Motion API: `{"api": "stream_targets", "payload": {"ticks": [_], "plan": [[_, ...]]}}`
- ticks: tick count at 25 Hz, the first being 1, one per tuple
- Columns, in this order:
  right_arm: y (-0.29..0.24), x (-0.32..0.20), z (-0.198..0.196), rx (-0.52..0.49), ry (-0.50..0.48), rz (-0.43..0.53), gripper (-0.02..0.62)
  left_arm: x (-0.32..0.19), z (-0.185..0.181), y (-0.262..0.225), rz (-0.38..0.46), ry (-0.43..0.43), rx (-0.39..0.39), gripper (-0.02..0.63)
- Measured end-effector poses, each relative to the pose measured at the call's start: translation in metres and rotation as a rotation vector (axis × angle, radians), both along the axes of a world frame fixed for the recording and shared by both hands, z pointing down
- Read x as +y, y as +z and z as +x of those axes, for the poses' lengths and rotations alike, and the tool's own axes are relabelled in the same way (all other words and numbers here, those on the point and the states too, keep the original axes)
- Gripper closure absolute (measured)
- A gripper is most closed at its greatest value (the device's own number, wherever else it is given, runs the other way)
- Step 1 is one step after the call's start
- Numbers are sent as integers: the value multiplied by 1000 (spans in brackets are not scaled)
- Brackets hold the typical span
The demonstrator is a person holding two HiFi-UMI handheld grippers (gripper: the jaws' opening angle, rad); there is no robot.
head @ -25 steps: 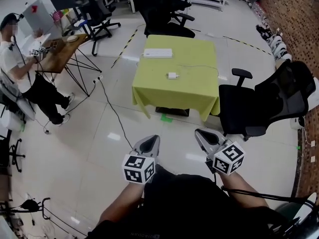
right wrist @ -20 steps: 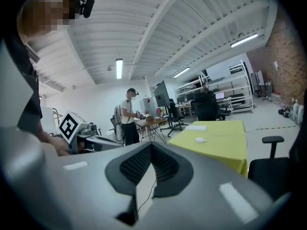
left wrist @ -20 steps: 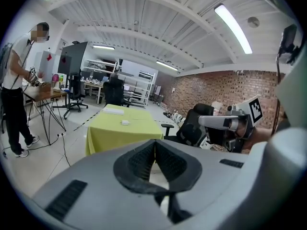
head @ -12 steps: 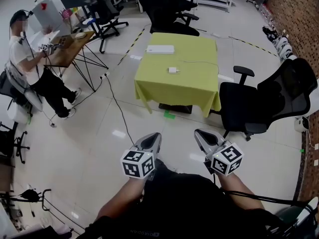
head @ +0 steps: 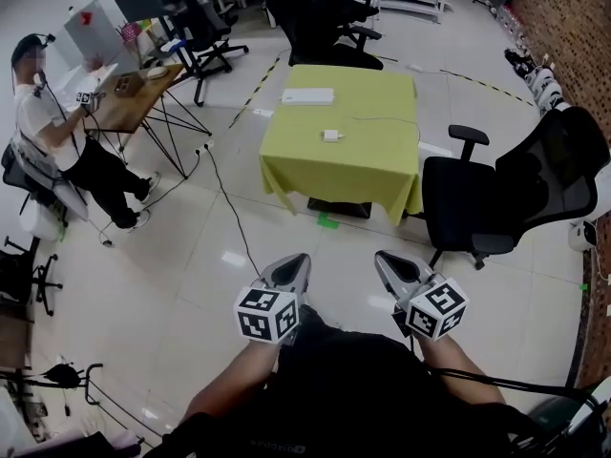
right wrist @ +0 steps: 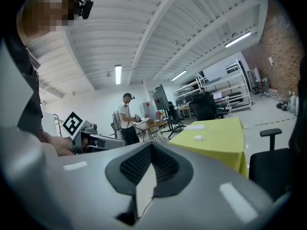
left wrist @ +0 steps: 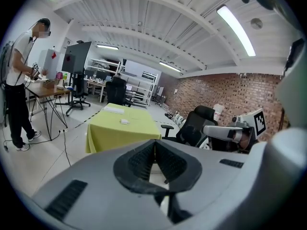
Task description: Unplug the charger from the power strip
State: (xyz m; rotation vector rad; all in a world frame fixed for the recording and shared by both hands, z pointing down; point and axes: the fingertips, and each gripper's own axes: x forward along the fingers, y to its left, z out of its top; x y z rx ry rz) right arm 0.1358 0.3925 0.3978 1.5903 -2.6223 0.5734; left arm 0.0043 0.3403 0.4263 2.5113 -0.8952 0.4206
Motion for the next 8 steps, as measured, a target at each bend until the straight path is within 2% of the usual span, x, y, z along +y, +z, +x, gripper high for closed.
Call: {"api": "stream_targets", "payload": {"ticks": [8], "plan": [[3, 4, -2, -5, 8, -10, 594, 2, -1, -3, 14, 15, -10, 598]]}}
